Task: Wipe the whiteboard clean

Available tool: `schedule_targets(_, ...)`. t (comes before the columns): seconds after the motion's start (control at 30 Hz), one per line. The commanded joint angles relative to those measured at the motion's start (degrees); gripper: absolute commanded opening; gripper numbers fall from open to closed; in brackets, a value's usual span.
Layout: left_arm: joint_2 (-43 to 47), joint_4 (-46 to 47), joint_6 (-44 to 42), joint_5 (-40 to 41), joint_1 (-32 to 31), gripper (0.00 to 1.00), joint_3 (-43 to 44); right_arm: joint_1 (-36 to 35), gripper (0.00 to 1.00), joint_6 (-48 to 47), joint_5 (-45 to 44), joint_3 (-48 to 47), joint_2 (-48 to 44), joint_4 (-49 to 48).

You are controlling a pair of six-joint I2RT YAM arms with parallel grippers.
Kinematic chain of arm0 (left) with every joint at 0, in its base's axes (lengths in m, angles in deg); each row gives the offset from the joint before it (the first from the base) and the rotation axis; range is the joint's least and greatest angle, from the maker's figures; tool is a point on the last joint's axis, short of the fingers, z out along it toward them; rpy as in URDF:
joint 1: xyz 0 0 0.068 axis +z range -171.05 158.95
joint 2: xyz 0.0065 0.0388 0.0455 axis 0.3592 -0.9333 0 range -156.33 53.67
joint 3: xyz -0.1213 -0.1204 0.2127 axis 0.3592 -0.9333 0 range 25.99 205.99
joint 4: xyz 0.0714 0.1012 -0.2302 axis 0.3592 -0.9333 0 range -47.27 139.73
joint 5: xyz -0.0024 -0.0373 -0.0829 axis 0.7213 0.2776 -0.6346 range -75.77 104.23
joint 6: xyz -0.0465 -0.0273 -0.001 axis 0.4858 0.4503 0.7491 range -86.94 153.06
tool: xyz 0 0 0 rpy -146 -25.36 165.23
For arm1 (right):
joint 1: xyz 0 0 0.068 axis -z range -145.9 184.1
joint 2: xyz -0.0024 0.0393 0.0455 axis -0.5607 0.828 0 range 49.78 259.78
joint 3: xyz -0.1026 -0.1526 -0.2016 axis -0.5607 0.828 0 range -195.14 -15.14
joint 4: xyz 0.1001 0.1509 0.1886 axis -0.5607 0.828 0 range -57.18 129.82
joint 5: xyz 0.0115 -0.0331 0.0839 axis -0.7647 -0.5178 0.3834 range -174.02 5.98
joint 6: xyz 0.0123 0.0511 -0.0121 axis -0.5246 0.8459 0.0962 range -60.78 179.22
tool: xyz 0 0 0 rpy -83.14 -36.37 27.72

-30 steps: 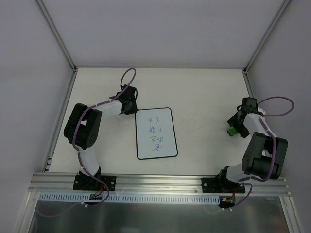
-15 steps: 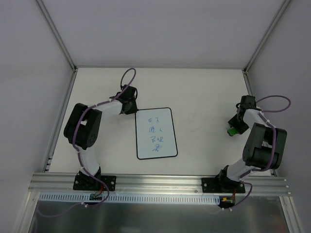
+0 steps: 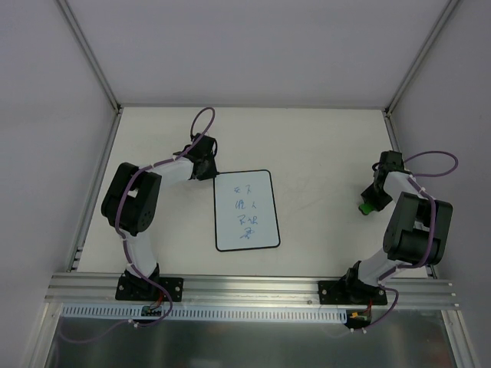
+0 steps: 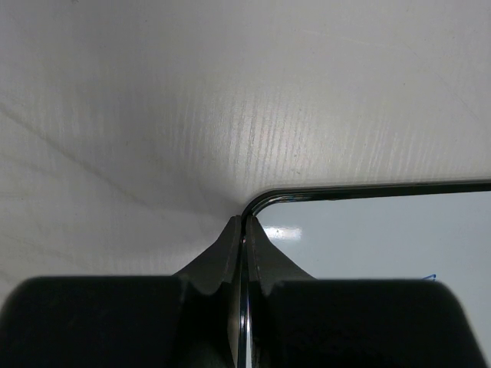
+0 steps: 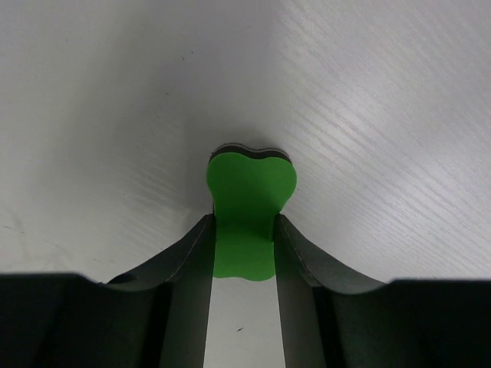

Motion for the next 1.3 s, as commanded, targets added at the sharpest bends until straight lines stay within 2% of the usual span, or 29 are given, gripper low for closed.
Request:
schedule_targets(0.0, -3.50, -4.70, -1.57, 1.94, -0.46, 0.00, -0.92, 0.59, 0.35, 0.15, -0.44, -2.37, 0.23, -0.45)
schedule_targets(0.13, -3.59, -4.70, -1.66, 1.94, -0.46, 0.00, -0.83, 0.24, 0.19, -0.73, 2.10, -2.20, -0.91, -0.45)
schedule_targets(0.2, -3.59, -4.70, -1.57, 1.94, -0.46, 0.00, -0.83, -0.72, 0.16, -1.34, 3.77, -2.11, -2.93, -0.54)
schedule_targets(0.3, -3.68, -4.87, -1.57, 1.76, -0.46, 0.00, -0.75, -5.72, 0.14, -3.28, 5.70, -2.64, -6.08, -0.36)
schedule_targets(0.5, -4.03, -4.96, -1.66, 1.41, -0.46, 0.00, -0.39, -24.34, 0.12, -4.95, 4.84, -8.15, -5.93, 0.07)
schedule_targets(0.53, -4.11, -5.05, -1.66, 1.32, -0.46, 0.00, -0.39, -28.72, 0.10, -4.86, 3.88, -9.39, -3.84, 0.34)
schedule_targets(0.73, -4.38, -5.22, -1.83, 0.79, -0.37, 0.00, -0.04, -42.09, 0.06, -4.59, 0.46, -22.56, 8.03, 4.73)
schedule_targets(1.0, -4.82, -5.49, -1.92, -0.88, -0.37, 0.00, 0.05, -50.73, 0.05, -4.51, 2.46, -33.65, 21.74, 5.44)
schedule_targets(1.27, -5.69, -5.75, 1.06, -5.44, -0.37, 0.00, -0.31, -56.80, 0.05, -3.63, 1.85, -41.83, 30.45, 8.77)
